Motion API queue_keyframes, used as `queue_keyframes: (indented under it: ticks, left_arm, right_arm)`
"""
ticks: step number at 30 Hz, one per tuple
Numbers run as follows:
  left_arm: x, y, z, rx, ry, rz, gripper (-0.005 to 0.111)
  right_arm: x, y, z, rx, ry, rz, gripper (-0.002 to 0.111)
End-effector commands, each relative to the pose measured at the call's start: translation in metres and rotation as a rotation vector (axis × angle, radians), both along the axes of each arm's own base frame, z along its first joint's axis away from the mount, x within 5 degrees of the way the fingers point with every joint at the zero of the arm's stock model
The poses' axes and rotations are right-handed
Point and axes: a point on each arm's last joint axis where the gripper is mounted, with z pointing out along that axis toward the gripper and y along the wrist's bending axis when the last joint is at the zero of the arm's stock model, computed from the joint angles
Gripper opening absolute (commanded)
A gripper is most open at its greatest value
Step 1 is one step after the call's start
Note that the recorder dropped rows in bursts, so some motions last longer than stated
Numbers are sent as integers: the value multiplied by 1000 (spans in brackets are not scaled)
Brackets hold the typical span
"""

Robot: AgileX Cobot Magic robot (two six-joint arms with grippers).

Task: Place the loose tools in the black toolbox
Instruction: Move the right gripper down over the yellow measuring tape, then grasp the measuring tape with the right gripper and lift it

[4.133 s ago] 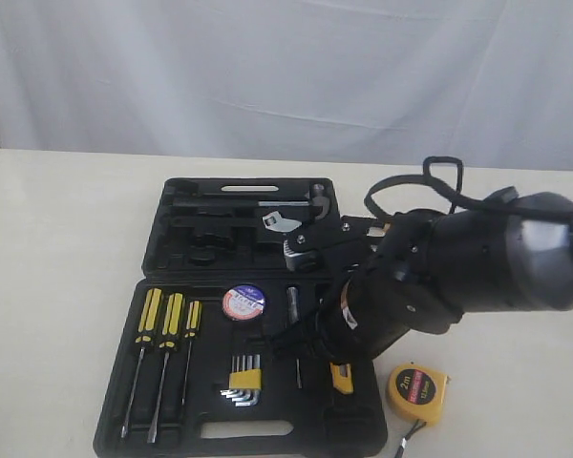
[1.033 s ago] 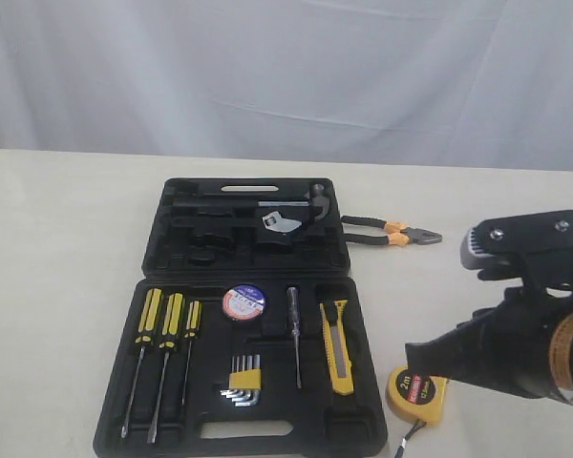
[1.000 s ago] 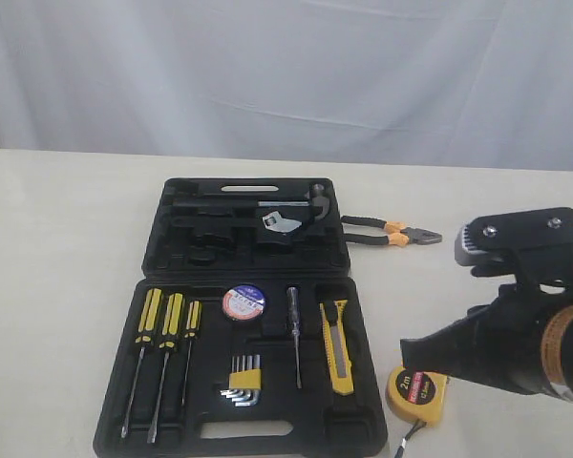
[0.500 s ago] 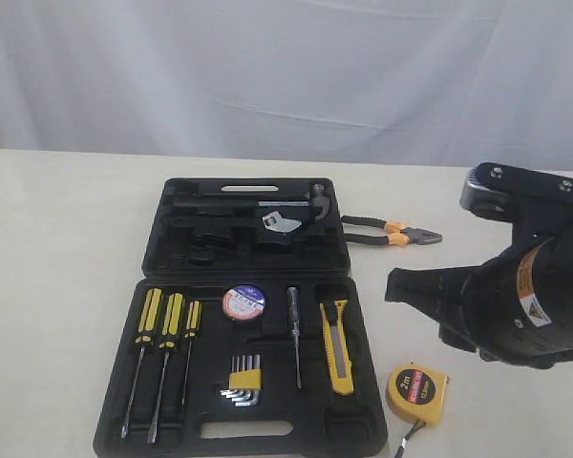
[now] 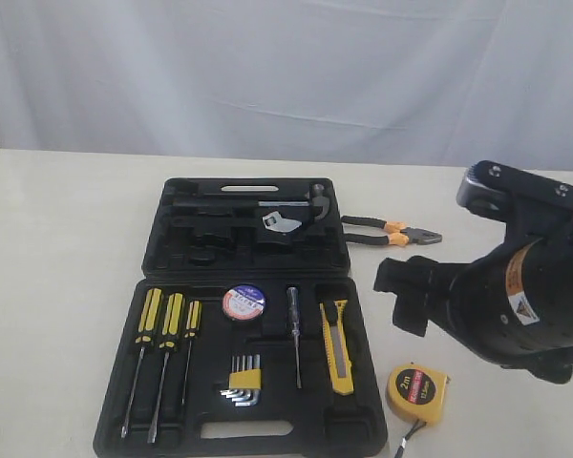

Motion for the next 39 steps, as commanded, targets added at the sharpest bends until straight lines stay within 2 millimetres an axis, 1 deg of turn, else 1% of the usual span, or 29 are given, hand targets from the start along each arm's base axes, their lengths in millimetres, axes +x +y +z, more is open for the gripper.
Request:
queue_keyframes:
  ticks: [1,4,7,12,18,21,24,27,34,39]
  left_arm:
    - [0,-1,0,-11,-9,-5,0]
    - [0,-1,0,-11,-9,-5,0]
    - [0,-1,0,-11,-9,-5,0]
    - [0,-1,0,-11,-9,-5,0]
    - [0,-1,0,-11,-9,-5,0]
    - [0,-1,0,-11,-9,-5,0]
    - [0,-1,0,-11,-9,-5,0]
    - [0,-1,0,-11,-9,-5,0]
    - [0,-1,0,-11,-9,-5,0]
    - [0,-1,0,-11,-9,-5,0]
  right_arm:
    - [5,-2,-17,-45,122,-46,78]
    - [19,2,-34,-53,127,-24,78]
    - [30,2,-50,-11,136,-61,78]
    - [38,2,-72,9,188,-102,78]
    - [45,5,-93,8,222,-101,78]
    - [47,6,-99,15,229,-110,78]
    - [49,2,-103,18,234,-125,78]
    - [50,-3,-104,22,234,-145,78]
    - [56,-8,-105,41,196,-139,78]
    - [58,-13,-112,29,219,-149,78]
